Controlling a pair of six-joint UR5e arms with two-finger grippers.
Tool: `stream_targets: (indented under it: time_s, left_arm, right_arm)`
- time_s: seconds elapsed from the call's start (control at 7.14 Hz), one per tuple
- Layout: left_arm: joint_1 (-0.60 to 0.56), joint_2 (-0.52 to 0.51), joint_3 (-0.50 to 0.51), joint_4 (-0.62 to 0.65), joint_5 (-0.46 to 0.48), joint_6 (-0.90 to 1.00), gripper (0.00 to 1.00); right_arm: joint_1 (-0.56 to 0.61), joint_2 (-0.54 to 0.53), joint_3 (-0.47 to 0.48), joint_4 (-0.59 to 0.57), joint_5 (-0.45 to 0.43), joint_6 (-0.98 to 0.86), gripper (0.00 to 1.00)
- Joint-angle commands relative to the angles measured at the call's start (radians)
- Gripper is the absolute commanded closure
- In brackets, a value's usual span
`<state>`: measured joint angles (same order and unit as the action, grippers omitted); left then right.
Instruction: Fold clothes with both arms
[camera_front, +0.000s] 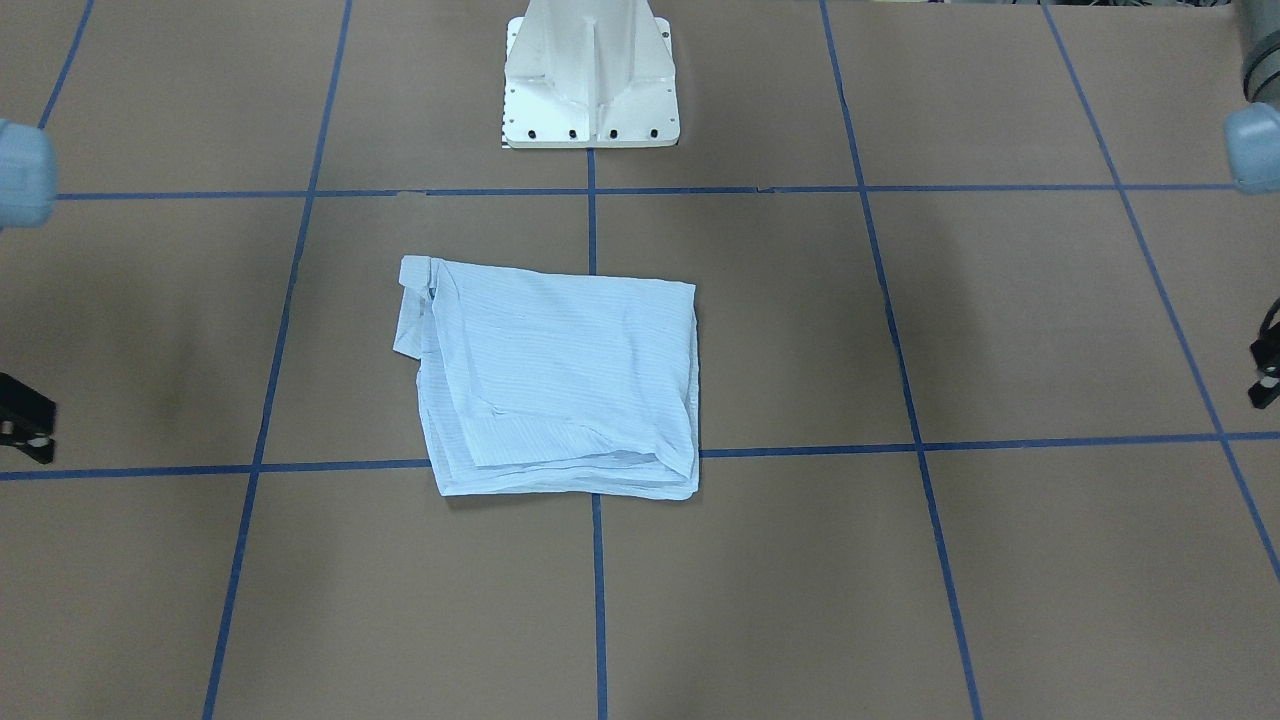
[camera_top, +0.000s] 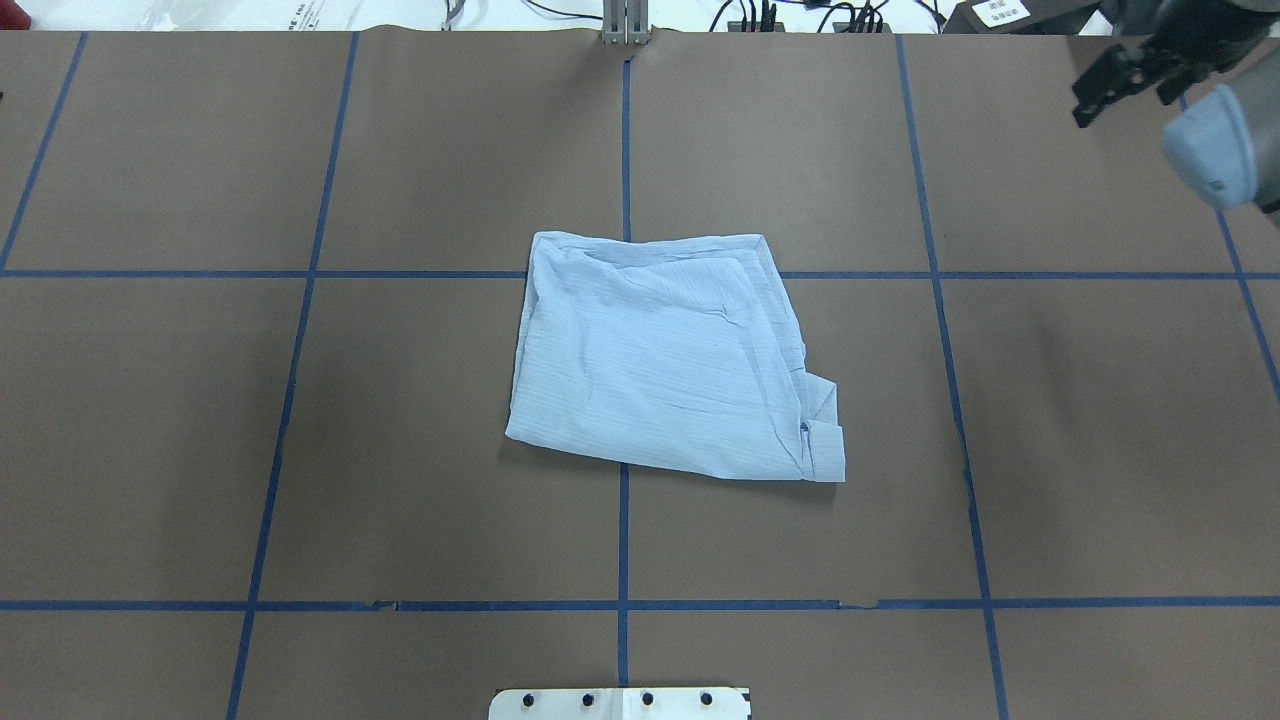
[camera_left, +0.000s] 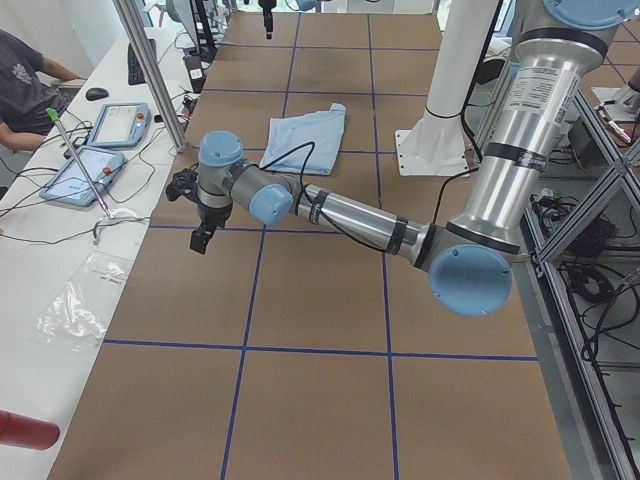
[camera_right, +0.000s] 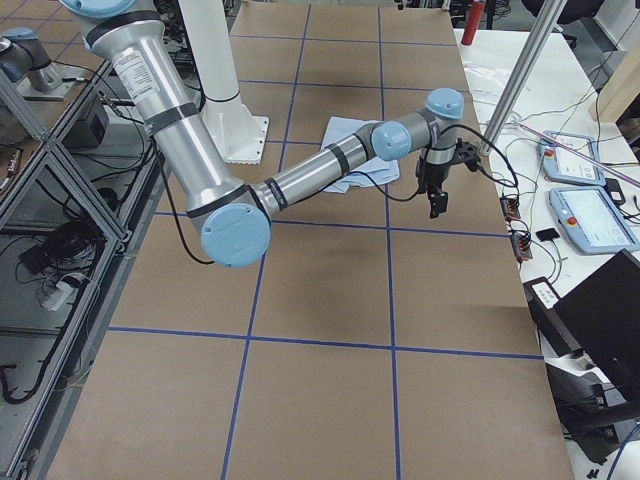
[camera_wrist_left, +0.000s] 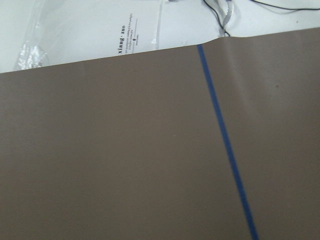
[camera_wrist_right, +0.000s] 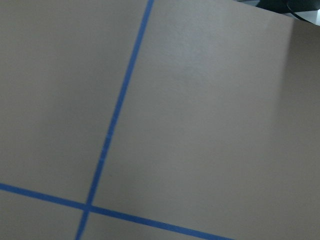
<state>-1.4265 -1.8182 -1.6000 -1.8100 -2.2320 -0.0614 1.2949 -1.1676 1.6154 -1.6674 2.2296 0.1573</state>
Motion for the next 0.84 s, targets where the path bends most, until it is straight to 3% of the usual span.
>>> stream_targets:
  time_s: [0.0,0.14,0.7]
  left_arm:
    - [-0.107,0.113,-0.005,0.038,-0.017,0.251,0.00]
    - [-0.117,0.176,-0.008,0.025,-0.017,0.255,0.00]
    - [-0.141,0.235,0.035,-0.100,-0.009,0.169,0.00]
  right_arm:
    - [0.154,-0.168,0.015,-0.006,0.074,-0.244,0.00]
    - [0.184,-0.211,0.043,-0.024,0.078,-0.249,0.00]
    - [0.254,-0.331,0.051,-0.026,0.062,-0.246,0.00]
